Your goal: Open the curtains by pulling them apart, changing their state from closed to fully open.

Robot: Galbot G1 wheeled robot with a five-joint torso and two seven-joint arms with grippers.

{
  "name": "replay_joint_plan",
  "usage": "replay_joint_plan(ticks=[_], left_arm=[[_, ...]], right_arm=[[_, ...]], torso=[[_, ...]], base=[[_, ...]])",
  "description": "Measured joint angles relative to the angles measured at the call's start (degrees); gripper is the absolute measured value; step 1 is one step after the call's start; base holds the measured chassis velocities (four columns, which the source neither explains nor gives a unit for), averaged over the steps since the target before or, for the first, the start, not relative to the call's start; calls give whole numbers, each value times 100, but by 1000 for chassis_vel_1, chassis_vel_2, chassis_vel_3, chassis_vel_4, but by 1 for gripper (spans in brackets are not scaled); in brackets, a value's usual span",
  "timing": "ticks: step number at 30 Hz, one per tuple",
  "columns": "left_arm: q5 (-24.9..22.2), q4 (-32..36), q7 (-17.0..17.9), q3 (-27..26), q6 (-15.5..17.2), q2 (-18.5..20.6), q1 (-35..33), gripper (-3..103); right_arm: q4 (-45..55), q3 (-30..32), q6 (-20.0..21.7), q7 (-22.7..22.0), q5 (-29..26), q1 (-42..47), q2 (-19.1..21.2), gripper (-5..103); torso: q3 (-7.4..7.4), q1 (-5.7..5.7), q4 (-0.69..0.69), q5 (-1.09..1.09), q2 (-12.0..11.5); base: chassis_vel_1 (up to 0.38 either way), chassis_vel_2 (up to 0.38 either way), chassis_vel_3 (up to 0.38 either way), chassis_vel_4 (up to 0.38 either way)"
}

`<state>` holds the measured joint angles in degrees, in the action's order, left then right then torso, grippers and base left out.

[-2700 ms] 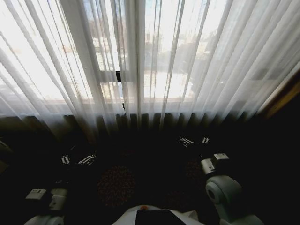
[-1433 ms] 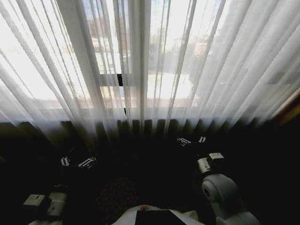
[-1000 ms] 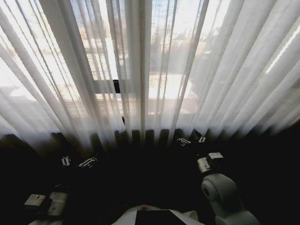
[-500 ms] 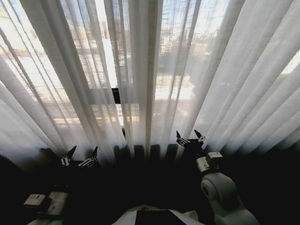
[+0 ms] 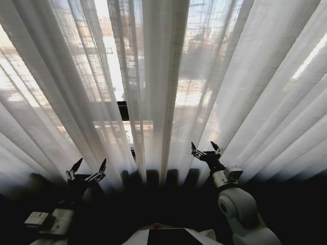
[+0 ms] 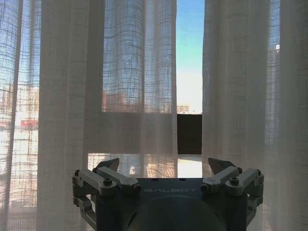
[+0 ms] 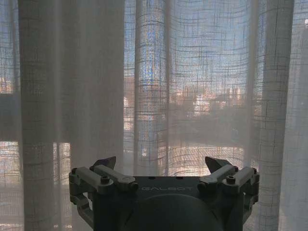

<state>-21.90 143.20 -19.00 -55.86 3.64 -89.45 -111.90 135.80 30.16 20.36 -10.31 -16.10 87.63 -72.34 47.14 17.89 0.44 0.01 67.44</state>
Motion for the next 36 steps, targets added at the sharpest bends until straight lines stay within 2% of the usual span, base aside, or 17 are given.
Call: replay_joint_plan(ticks=[15, 36], left_arm=[[-1, 4, -10, -5, -80, -53, -44, 100], [5, 5, -27, -5, -92, -73, -29, 100]], right_arm=[[26, -10, -33, 21, 47, 13, -20, 100], [20, -43, -60, 37, 53, 4, -25, 100]], torso=[[5, 12, 0, 0, -7], [4, 9, 0, 0, -5]], base=[[38, 33, -41, -37], [202, 194, -198, -204]])
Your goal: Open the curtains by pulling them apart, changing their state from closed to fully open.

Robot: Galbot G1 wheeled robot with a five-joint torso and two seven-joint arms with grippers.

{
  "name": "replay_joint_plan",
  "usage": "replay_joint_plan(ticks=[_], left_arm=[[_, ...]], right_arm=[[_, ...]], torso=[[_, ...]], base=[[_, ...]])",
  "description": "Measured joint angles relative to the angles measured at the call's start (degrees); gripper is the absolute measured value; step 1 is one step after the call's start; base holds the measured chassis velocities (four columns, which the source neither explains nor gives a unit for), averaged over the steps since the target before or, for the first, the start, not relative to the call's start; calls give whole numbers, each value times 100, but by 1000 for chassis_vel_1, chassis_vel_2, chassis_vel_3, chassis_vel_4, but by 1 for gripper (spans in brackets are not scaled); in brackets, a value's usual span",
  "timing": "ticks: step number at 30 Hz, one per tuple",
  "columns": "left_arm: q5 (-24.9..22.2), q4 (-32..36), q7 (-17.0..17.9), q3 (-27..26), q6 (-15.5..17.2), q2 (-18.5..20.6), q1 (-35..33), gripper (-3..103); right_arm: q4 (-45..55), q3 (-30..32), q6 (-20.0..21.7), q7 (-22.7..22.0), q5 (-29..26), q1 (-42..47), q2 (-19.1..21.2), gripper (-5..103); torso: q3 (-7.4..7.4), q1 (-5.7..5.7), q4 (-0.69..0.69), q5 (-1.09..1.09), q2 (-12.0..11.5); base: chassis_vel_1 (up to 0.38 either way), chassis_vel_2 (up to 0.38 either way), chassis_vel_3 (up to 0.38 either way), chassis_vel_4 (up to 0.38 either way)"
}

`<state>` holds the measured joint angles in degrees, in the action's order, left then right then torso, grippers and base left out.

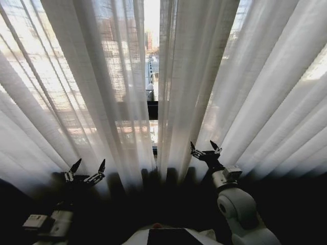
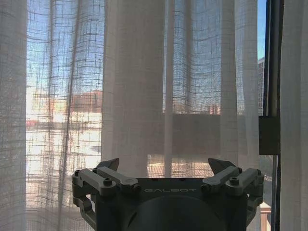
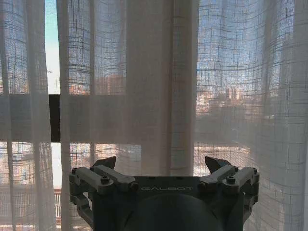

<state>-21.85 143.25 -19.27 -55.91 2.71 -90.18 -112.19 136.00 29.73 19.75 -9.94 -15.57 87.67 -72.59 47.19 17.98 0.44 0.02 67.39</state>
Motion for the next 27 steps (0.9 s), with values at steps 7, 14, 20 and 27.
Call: replay_joint_plan(ticks=[7, 14, 20, 27], left_arm=[[0, 0, -2, -1, -2, -5, 2, 100], [2, -1, -51, -10, -40, -31, 12, 100], [3, -1, -54, -9, -8, -52, 37, 100], [53, -2, -55, -3, 98, -76, 102, 100]], right_arm=[[-4, -55, -5, -1, 51, -3, -3, 100], [-97, -87, -151, -1, 183, -38, 41, 100], [-234, -194, -143, 8, 35, -215, 114, 100], [-725, -505, -92, 53, -212, -697, 79, 100]], torso=[[0, 1, 0, -1, 0], [0, 1, 0, -1, 0], [0, 1, 1, 1, 0], [0, 1, 0, -1, 0]], base=[[159, 130, -156, -142], [73, 60, -75, -65], [0, 0, 0, 0], [0, 0, 0, 0]])
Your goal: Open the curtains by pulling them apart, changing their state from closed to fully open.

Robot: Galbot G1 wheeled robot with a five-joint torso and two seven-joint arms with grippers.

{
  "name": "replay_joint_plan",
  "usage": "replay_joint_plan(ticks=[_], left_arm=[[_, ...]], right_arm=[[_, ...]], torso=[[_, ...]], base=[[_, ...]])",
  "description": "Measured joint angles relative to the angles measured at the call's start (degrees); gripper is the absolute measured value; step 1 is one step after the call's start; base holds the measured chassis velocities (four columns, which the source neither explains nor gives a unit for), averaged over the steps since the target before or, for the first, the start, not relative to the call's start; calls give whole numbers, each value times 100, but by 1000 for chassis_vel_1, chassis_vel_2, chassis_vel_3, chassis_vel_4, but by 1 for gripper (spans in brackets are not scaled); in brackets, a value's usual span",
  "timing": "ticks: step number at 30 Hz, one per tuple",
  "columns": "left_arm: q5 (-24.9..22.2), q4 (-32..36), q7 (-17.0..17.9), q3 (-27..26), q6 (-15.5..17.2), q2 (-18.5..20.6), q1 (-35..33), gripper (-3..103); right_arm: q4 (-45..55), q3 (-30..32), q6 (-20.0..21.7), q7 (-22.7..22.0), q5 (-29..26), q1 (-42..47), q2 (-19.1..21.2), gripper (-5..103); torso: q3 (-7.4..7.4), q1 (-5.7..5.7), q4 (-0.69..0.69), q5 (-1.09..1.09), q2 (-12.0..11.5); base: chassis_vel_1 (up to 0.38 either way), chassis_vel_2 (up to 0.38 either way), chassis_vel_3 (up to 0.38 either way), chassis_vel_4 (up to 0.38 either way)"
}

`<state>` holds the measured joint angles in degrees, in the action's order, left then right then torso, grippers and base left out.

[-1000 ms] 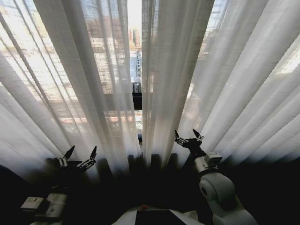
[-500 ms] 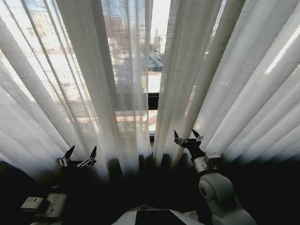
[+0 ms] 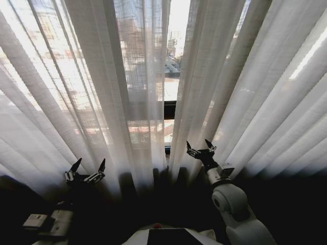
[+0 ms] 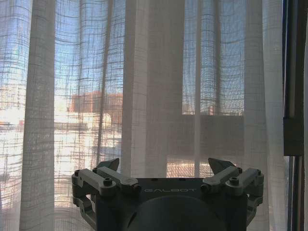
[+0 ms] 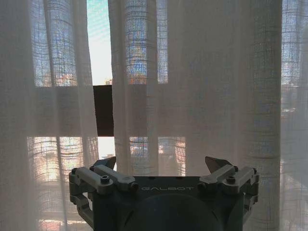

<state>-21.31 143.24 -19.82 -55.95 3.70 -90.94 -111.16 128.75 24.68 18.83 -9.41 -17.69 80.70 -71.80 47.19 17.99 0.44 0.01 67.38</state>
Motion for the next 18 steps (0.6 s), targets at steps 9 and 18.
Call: replay_joint_plan(ticks=[9, 18], left_arm=[[-72, 0, 30, -72, -2, -27, -39, 100], [-110, 0, 53, -107, -13, -27, 8, 100]], right_arm=[[-798, -290, 167, -25, -333, -783, 73, 100], [-1776, -585, 172, -129, -696, -1723, 78, 100]], torso=[[0, 0, 0, 1, 0], [0, 0, 0, 1, 0]], base=[[0, 0, 0, 0], [0, 0, 0, 0]])
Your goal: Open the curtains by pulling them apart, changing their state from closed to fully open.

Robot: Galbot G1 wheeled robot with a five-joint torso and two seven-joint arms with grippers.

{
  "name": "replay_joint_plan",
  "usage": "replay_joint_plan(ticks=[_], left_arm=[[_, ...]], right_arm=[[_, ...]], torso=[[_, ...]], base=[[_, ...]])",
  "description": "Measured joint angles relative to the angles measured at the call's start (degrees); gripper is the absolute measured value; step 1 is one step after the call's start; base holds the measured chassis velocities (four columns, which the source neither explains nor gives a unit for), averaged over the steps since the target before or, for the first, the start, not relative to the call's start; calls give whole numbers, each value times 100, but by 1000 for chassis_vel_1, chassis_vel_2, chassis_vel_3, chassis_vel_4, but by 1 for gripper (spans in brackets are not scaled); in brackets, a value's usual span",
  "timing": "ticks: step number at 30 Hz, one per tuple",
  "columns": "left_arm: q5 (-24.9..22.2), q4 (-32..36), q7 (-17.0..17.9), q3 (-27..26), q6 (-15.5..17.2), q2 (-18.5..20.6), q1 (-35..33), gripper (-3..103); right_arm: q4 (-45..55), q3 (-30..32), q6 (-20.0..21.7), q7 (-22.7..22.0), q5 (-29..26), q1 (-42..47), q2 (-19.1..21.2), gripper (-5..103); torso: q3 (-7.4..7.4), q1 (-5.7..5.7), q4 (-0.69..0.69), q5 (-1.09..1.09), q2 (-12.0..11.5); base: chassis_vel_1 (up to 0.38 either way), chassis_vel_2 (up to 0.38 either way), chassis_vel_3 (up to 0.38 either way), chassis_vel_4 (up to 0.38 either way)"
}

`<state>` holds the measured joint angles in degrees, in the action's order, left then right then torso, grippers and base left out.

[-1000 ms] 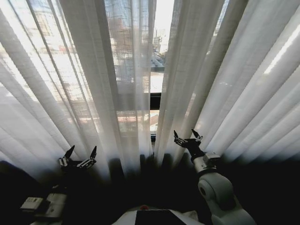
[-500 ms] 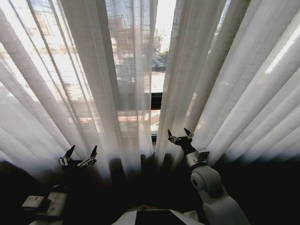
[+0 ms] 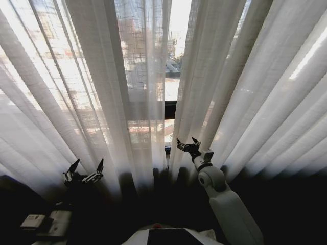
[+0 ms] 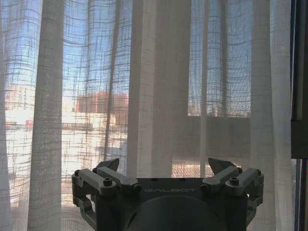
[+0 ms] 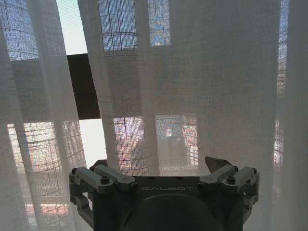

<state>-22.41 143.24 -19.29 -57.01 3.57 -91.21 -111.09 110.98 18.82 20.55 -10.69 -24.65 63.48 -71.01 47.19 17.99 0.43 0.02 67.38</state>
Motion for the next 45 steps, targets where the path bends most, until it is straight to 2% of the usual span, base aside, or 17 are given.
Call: replay_joint_plan(ticks=[17, 18, 21, 22, 23, 24, 25, 28, 29, 30, 31, 34, 37, 40, 41, 44, 45], left_arm=[[4, -82, 3, 36, 136, 4, 226, 100], [8, -82, 3, 37, 142, 4, 232, 100], [10, -83, 3, 38, 145, 5, 232, 100], [11, -86, 3, 42, 145, 6, 222, 100], [12, -90, 3, 48, 145, 6, 217, 100], [13, -101, 3, 56, 140, 6, 209, 100], [13, -101, 3, 56, 140, 6, 209, 100], [15, -113, 3, 49, 127, 6, 199, 100], [15, -114, 3, 43, 125, 6, 198, 100], [15, -115, 3, 40, 122, 6, 198, 100], [15, -115, 3, 40, 122, 6, 198, 100], [13, -125, 3, 40, 108, 8, 193, 100], [13, -137, 3, 40, 99, 14, 189, 100], [13, -152, 1, 49, 90, 17, 191, 100], [13, -152, 1, 49, 90, 17, 191, 100], [11, -158, -1, 56, 88, 19, 191, 100], [11, -158, -1, 56, 88, 19, 191, 100]], right_arm=[[-690, 65, -112, -286, -83, -716, -95, 101], [-688, 67, -156, -286, -115, -716, -105, 97], [-671, 68, -186, -285, -119, -707, -111, 97], [-652, 67, -198, -284, -119, -693, -115, 87], [-637, 66, -202, -284, -119, -687, -116, 87], [-623, 65, -206, -285, -119, -680, -116, 76], [-623, 65, -206, -285, -119, -680, -116, 76], [-609, 65, -208, -295, -118, -674, -105, 66], [-605, 65, -208, -299, -117, -673, -101, 66], [-595, 68, -209, -303, -114, -673, -99, 54], [-595, 68, -209, -303, -114, -673, -99, 54], [-572, 94, -212, -322, -104, -673, -114, 38], [-550, 104, -213, -330, -98, -673, -128, 33], [-520, 128, -213, -334, -97, -653, -131, 16], [-520, 128, -213, -334, -97, -653, -131, 16], [-490, 164, -200, -359, -101, -614, -117, 2], [-490, 164, -200, -359, -101, -614, -117, 2]], torso=[[0, 0, 1, 0, 0], [0, 0, 1, 0, 0], [-1, 0, 1, 0, 0], [-1, 0, 1, 0, 0], [-1, 0, 1, 0, 0], [-1, 0, 1, -1, 0], [-1, 0, 1, -1, 0], [-1, 0, 0, 0, 0], [-1, 0, 1, 0, 0], [-1, 0, 1, 0, 0], [-1, 0, 1, 0, 0], [-1, 0, 1, 0, 0], [-1, 0, 0, 0, 0], [-1, 0, 0, 0, 0], [-1, 0, 0, 0, 0], [-1, -1, 0, 0, 0], [-1, -1, 0, 0, 0]], base=[[0, 0, 0, 0], [0, 0, 0, 0], [0, 0, 0, 0], [0, 0, 0, 0], [0, 0, 0, 0], [0, 0, 0, 0], [0, 0, 0, 0], [0, 0, 0, 0], [0, 0, 0, 0], [0, 0, 0, 0], [0, 0, 0, 0], [0, 0, 0, 0], [0, 0, 0, 0], [0, 0, 0, 0], [0, 0, 0, 0], [0, 0, 0, 0], [0, 0, 0, 0]])
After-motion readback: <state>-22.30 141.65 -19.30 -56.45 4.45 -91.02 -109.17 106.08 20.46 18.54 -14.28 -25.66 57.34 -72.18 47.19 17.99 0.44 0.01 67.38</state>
